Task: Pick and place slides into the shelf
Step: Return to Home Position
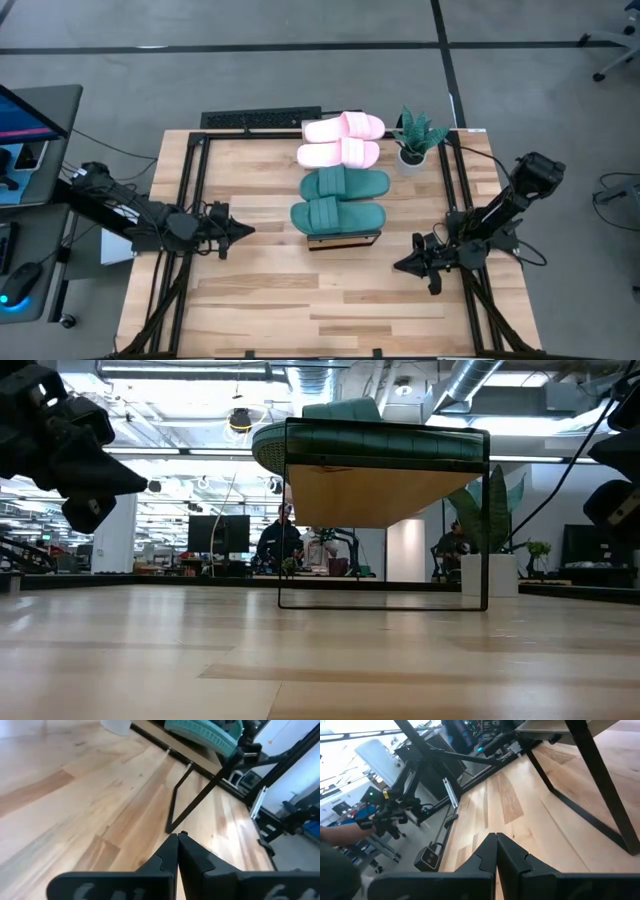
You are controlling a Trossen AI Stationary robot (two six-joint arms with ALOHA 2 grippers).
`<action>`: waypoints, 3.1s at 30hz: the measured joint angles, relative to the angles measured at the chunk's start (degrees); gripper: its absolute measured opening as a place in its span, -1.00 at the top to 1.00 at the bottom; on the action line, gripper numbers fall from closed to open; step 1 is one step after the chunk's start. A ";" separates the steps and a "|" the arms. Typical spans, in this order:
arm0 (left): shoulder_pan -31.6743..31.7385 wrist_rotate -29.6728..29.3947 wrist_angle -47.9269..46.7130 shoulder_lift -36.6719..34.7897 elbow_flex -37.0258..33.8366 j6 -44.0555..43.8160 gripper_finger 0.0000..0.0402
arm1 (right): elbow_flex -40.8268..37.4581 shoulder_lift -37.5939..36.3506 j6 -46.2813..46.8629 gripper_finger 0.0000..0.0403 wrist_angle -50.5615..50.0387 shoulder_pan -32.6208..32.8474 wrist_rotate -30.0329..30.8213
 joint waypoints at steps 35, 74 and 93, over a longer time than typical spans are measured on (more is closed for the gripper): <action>0.00 0.00 -1.49 0.79 0.59 0.06 1.00 | -0.07 0.00 0.00 1.00 -0.02 0.02 0.00; 0.00 0.03 -1.46 0.79 0.63 0.11 1.00 | -0.07 0.00 -0.02 1.00 -0.02 0.02 0.00; 0.00 -0.43 -0.54 0.72 0.68 -6.23 1.00 | 1.79 0.02 -5.10 1.00 0.07 -4.17 0.57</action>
